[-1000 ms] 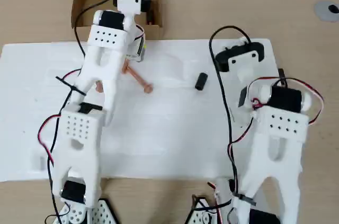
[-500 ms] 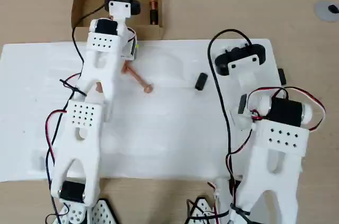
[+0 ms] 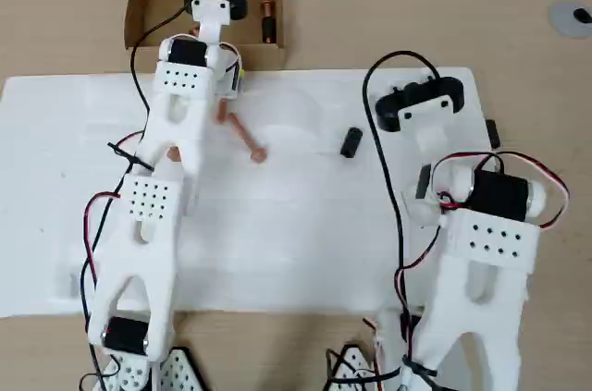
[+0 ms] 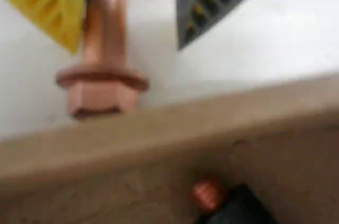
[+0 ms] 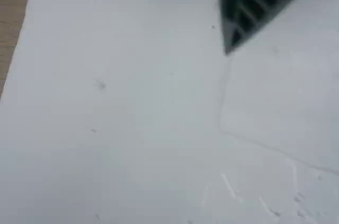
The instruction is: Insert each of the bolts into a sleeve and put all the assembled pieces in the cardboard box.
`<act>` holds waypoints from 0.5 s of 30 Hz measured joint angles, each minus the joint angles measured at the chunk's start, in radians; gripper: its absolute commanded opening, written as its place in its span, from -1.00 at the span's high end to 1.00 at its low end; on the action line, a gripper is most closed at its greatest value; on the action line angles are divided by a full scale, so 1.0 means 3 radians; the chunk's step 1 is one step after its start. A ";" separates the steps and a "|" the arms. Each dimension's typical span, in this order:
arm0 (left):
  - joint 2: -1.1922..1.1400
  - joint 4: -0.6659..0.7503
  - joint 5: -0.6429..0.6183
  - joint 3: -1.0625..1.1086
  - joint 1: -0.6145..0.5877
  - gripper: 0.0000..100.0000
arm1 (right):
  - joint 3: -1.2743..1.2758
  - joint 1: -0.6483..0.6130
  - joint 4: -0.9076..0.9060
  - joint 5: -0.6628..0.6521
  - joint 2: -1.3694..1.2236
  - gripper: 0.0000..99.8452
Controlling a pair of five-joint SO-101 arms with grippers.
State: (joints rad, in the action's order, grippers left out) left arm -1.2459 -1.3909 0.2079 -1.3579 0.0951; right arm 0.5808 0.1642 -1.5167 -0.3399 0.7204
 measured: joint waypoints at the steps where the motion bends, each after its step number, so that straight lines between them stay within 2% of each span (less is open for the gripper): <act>1: 0.0000 -0.0036 0.0005 -0.0005 0.0000 0.79 | 0.0000 0.0000 0.0000 0.0000 0.0000 0.27; 4: -0.0005 -0.0174 0.0184 -0.0077 0.0010 1.00 | 0.0000 0.0000 0.0015 0.0000 0.0000 0.27; 8: -0.0005 -0.0394 0.0353 -0.0087 0.0031 0.98 | 0.0000 0.0000 0.0041 0.0000 0.0000 0.27; 15: -0.0005 -0.0747 0.0378 -0.0245 0.0026 0.99 | 0.0000 0.0000 0.0041 0.0000 0.0000 0.27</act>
State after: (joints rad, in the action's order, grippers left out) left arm -1.2474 -1.6149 0.3214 -1.4316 0.1028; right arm 0.5808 0.1642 -1.5044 -0.3399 0.7204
